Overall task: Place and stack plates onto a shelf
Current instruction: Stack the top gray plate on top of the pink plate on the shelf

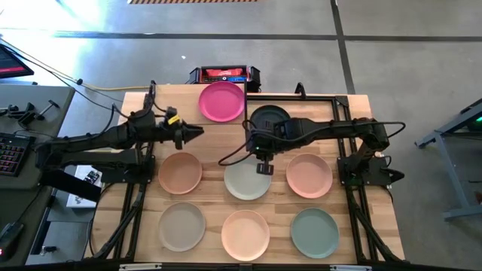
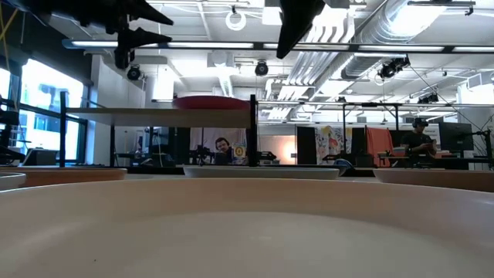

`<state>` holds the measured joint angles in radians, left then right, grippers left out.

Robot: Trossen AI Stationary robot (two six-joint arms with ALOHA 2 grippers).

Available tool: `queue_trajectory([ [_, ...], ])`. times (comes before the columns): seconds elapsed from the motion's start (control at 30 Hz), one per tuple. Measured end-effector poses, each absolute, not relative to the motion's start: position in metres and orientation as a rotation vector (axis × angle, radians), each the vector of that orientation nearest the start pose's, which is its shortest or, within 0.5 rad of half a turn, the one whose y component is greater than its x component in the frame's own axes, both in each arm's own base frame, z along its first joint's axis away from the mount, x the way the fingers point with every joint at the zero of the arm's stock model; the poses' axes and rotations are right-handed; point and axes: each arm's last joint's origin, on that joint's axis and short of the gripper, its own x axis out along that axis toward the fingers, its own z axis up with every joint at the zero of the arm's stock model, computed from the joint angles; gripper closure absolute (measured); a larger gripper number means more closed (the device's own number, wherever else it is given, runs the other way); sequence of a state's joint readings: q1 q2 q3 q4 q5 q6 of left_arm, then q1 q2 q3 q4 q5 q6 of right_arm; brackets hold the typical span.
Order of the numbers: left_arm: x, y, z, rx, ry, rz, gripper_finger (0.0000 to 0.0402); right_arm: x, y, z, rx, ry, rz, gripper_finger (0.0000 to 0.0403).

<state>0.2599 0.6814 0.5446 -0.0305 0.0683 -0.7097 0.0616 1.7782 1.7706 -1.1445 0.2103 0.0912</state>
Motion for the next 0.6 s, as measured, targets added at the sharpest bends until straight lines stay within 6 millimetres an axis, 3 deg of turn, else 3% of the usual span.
queue_trajectory([
  [0.23,0.172,0.027,0.273,-0.731,0.164,0.15,0.0275,0.355,0.018,0.33,0.015,1.177,-0.169,0.0343],
  [0.6,0.208,-0.001,0.261,-0.484,0.193,-0.034,0.0275,0.346,0.027,0.327,0.089,1.272,-0.169,0.0343],
])
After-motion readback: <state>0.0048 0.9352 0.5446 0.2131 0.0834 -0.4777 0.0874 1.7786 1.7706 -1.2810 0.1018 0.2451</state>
